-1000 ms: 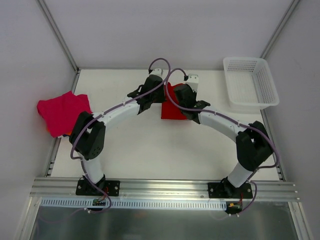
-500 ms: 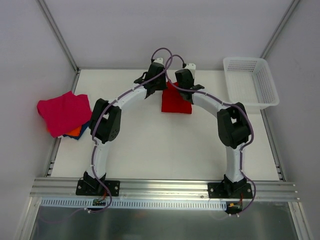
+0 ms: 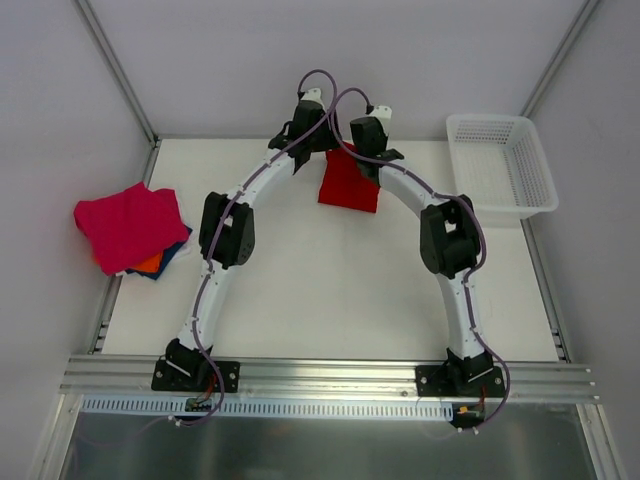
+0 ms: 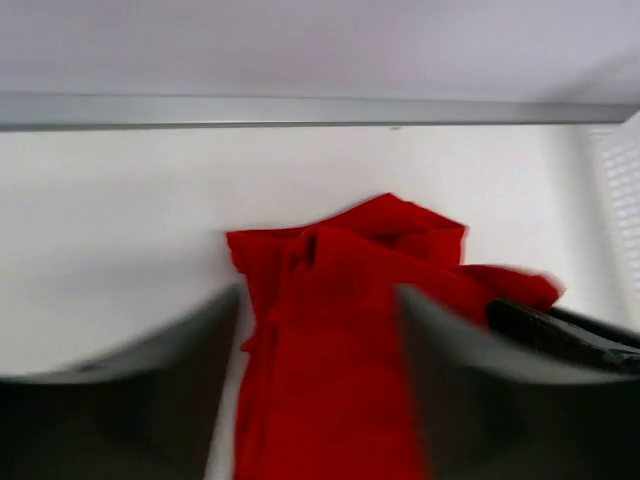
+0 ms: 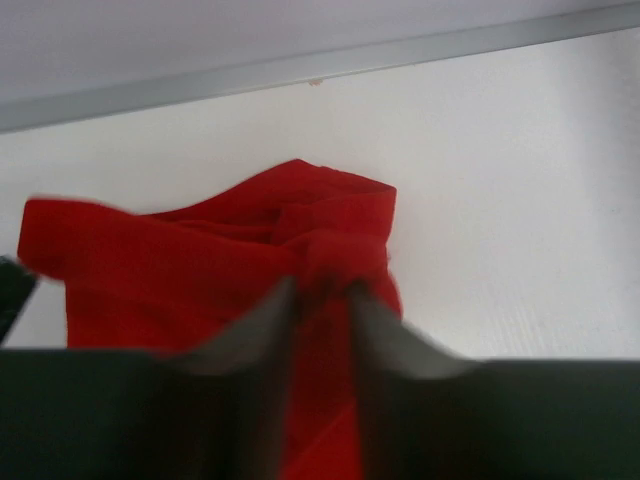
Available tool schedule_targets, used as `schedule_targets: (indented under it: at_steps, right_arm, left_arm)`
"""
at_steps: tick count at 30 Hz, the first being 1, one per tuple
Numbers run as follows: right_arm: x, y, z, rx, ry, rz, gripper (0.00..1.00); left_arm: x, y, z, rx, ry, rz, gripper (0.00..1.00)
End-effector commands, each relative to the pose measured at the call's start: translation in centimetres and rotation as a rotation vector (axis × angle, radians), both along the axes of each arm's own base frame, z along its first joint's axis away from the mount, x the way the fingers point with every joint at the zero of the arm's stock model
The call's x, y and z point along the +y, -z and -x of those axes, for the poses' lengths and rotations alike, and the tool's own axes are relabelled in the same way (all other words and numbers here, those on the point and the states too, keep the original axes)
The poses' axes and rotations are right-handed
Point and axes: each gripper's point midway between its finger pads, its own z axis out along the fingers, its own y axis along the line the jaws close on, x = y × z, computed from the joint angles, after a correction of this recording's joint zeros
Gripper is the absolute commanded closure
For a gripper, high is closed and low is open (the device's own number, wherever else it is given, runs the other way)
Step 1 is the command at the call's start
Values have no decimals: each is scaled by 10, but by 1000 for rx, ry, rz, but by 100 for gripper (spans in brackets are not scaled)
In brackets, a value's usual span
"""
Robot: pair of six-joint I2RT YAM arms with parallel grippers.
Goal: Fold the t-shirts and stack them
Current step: Fold the tshirt
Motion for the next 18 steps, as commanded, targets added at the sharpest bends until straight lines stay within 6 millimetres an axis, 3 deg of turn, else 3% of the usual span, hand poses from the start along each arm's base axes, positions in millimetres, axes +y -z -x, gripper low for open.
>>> schedule_targets:
  at_steps: [1, 2, 3, 4, 6, 7, 9, 10, 11, 13, 14, 16, 17, 18]
  right_arm:
    - [-7, -10, -15, -13, 31, 33, 59]
    - [-10, -10, -16, -9, 46, 44, 42]
    - [-10, -9, -16, -5, 52, 51, 33]
    - [-12, -8, -15, 4, 43, 81, 3]
    - [-18, -10, -10, 3, 71, 105, 0]
    - [-18, -16, -9, -20, 69, 120, 0]
    - [-22, -28, -1, -57, 80, 147, 0]
    - [-24, -33, 3, -61, 78, 160, 0]
    - [-24, -36, 5, -64, 67, 146, 0]
    - [-22, -48, 16, -72, 40, 118, 1]
    - [-21, -51, 21, -73, 34, 111, 1]
    - [-19, -54, 35, -73, 14, 97, 1]
    - [-17, -53, 40, -67, 3, 83, 1]
    - [-17, -48, 50, -51, -5, 78, 5]
  left_arm:
    - [6, 9, -13, 17, 4, 26, 9]
    - [7, 16, -13, 27, 7, 21, 1]
    - [5, 17, -12, 27, 18, 17, 1]
    - [5, 21, -11, 36, 22, 15, 1]
    - [5, 18, -8, 37, 29, 13, 1]
    - [6, 24, -4, 54, 32, 6, 1]
    - [7, 11, 1, 43, 34, 11, 1]
    - [9, 16, 6, 60, 29, 4, 1]
    - [9, -2, 11, 37, 30, 8, 1]
    - [7, -2, 24, 48, 26, -16, 1]
    - [6, -20, 30, 22, 28, -15, 1]
    - [-6, -19, 49, 32, 56, -31, 1]
    - [-9, -31, 55, 23, 61, -20, 13]
    - [-15, -25, 64, 41, 71, -18, 26]
